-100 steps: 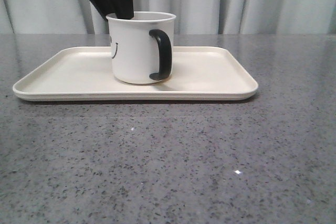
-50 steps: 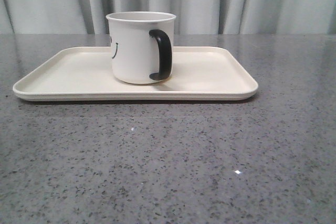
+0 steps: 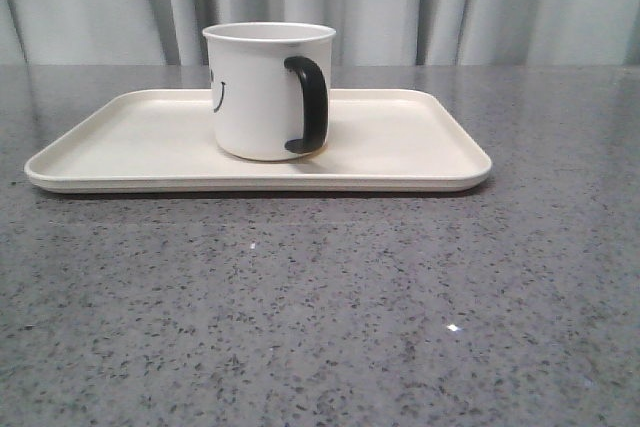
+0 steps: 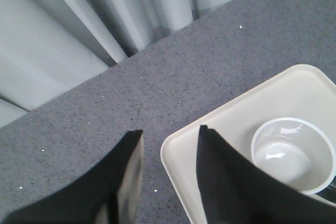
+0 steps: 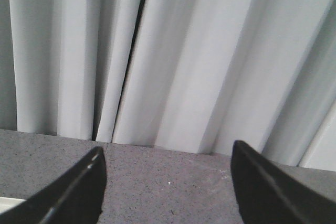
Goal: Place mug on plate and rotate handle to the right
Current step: 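Lift the left gripper away from the mug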
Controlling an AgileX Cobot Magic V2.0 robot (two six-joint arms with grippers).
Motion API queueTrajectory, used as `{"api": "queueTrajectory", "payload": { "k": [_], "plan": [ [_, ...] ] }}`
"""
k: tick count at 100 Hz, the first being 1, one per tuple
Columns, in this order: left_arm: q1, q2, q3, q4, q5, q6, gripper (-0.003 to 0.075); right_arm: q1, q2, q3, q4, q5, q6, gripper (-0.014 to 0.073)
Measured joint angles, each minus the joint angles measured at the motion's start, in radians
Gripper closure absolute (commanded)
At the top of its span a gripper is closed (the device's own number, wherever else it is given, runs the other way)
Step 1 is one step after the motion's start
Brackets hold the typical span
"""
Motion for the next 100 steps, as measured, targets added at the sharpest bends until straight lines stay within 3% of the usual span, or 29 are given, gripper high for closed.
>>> {"api": "queueTrajectory", "payload": {
  "k": [39, 50, 64, 100],
  "plan": [
    [0.0, -0.206, -0.005, 0.152, 0.007, -0.007, 0.0465, 0.0, 0.0, 0.0, 0.0, 0.0, 0.0, 0.0085],
    [0.033, -0.269, 0.035, 0.195, 0.007, -0.033, 0.0549, 0.0, 0.0, 0.0, 0.0, 0.0, 0.0, 0.0085],
    [0.102, -0.361, 0.15, 0.213, 0.007, -0.044, 0.0743, 0.0, 0.0, 0.0, 0.0, 0.002, 0.0, 0.0085],
    [0.228, -0.564, 0.563, 0.215, 0.009, -0.069, 0.074, 0.0, 0.0, 0.0, 0.0, 0.031, 0.0, 0.0085]
  ]
}}
